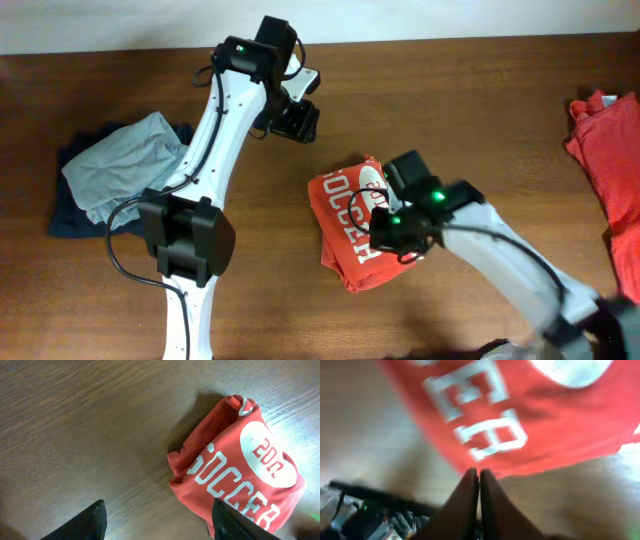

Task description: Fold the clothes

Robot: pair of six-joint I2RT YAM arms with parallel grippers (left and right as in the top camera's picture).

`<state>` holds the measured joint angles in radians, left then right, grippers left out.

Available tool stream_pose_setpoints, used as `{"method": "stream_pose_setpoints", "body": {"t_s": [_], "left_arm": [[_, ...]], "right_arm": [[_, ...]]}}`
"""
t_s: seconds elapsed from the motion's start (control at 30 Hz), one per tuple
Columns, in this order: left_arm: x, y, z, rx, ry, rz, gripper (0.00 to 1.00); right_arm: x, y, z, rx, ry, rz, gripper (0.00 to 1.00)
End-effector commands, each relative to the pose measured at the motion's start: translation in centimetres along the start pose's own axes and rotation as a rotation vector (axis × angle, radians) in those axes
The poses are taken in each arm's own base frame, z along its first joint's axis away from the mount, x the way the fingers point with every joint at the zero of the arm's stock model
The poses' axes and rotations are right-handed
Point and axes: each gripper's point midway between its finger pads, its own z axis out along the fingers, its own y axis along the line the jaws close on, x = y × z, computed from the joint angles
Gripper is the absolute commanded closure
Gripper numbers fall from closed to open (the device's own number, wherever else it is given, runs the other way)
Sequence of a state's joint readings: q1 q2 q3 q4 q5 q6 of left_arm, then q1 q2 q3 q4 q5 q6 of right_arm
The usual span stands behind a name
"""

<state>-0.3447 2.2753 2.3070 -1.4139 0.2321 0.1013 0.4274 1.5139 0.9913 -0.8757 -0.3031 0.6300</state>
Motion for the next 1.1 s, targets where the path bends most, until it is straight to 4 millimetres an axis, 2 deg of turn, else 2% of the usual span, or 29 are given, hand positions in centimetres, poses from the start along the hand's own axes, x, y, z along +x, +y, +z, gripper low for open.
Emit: {"method": "stream_pose_setpoints", "body": {"t_s": [0.0,0.13,0.23,0.33,0.43,0.53,0.6,0.67,0.8,0.93,1.0,1.07], "left_arm": [[0.0,-0.2,-0.4,0.008,-0.003,0.004,0.33],[0.4,-0.2,-0.4,0.009,0.015,0.0,0.33],[0.8,-0.3,-0.4,0.011,0.028,-0.003,0.33],[1.6,-0.3,-0.5,0.012,0.063,-0.068,0.33],[2.6,0.4,-0.7,0.008,0.096,-0.115,0.33],[3.7,2.0,-1.2,-0.021,0.132,-0.162,0.33],[5.6,3.2,-2.0,-0.022,0.196,-0.215,0.38],[6.6,4.2,-2.5,-0.02,0.225,-0.252,0.45],[6.9,5.1,-4.6,-0.014,0.177,-0.285,0.45],[7.4,4.2,-8.1,-0.032,0.105,-0.268,0.45],[8.3,3.9,-9.9,-0.073,0.078,-0.258,0.45],[10.4,4.5,-12.2,-0.176,0.06,-0.284,0.44]], "right_arm": [[-0.5,-2.0,2.3,0.05,0.074,0.134,0.96],[-0.9,-4.9,4.1,0.107,0.142,0.214,0.96],[-1.7,-5.7,4.4,0.101,0.138,0.191,0.96],[-2.1,-3.9,4.2,-0.016,0.145,0.056,0.96],[-2.2,-3.4,3.6,-0.038,0.132,0.025,0.96],[-2.3,-3.1,2.9,-0.046,0.116,0.018,0.96],[-2.3,-2.8,2.1,-0.055,0.096,0.008,0.96],[-2.5,-2.5,1.3,-0.064,0.066,-0.009,0.96],[-2.9,-1.8,-0.3,-0.086,0.002,-0.062,0.96],[-2.5,-1.9,-0.5,-0.086,0.012,-0.077,0.96],[-2.4,-1.9,-0.5,-0.083,0.015,-0.102,0.96],[-2.4,-1.9,-0.5,-0.084,0.013,-0.103,0.96]]}}
